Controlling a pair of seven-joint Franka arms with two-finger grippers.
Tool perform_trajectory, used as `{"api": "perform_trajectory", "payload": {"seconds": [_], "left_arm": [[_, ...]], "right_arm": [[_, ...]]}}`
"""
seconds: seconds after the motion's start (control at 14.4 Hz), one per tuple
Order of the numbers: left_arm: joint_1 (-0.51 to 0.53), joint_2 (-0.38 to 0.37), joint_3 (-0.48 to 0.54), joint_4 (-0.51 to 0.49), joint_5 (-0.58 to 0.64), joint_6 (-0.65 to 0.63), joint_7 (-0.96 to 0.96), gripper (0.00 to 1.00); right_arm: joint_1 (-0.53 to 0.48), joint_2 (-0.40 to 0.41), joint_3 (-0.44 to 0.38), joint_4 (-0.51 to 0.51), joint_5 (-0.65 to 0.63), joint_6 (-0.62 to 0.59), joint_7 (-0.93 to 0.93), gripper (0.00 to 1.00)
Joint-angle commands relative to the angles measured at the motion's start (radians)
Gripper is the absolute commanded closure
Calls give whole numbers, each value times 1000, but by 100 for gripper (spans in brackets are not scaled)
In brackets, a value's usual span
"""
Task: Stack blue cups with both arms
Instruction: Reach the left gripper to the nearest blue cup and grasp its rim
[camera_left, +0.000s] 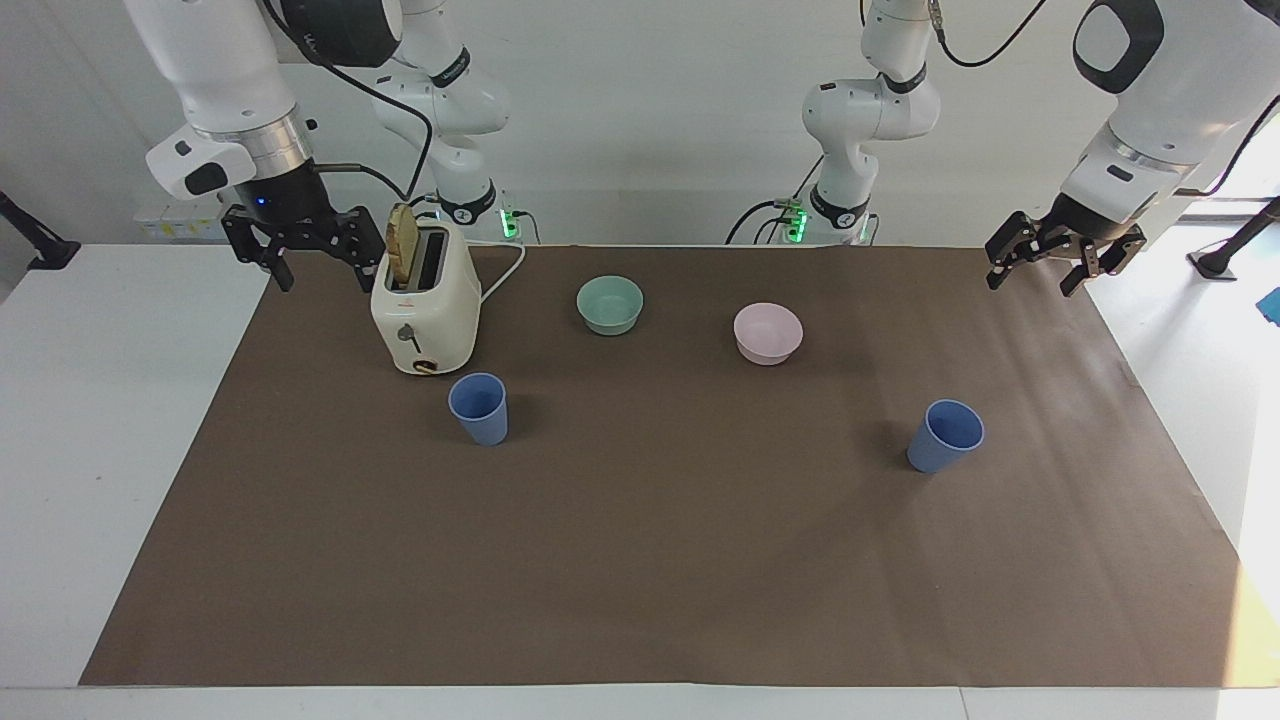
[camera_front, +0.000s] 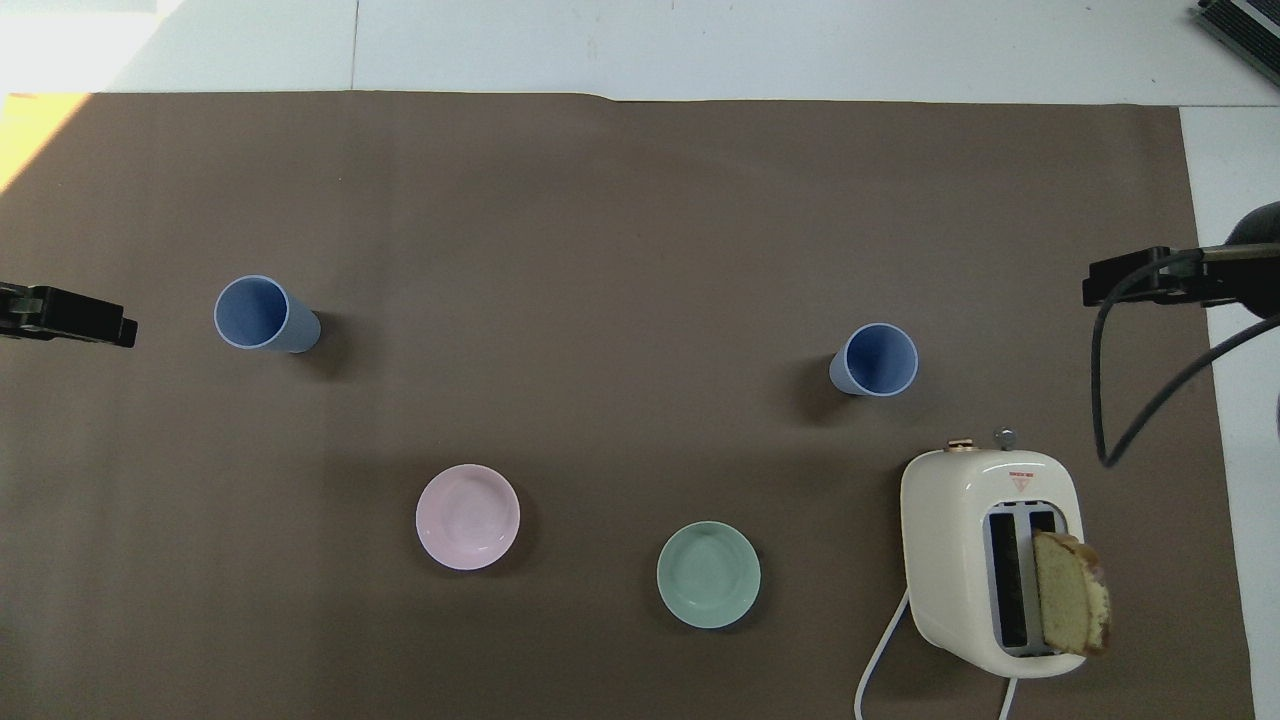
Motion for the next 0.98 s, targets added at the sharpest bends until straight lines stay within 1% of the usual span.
{"api": "perform_trajectory", "payload": {"seconds": [0.0, 0.21, 0.35, 0.63, 0.91], "left_arm": [[-17, -28, 13, -96, -4, 74, 13, 0], [-17, -25, 13, -153, -6, 170, 59, 0], [-12, -19, 13, -193, -9, 262, 76, 0], [-5, 65, 15, -203, -10, 387, 76, 0], [0, 136, 15, -207, -13, 434, 65, 0]], "right_arm": [[-13, -14, 11, -17, -10, -2, 11, 0], [-13, -14, 11, -17, -9, -2, 11, 0], [-13, -14, 11, -17, -10, -2, 11, 0], [-13, -14, 11, -17, -10, -2, 11, 0], [-13, -15, 11, -18, -10, -2, 13, 0]]}}
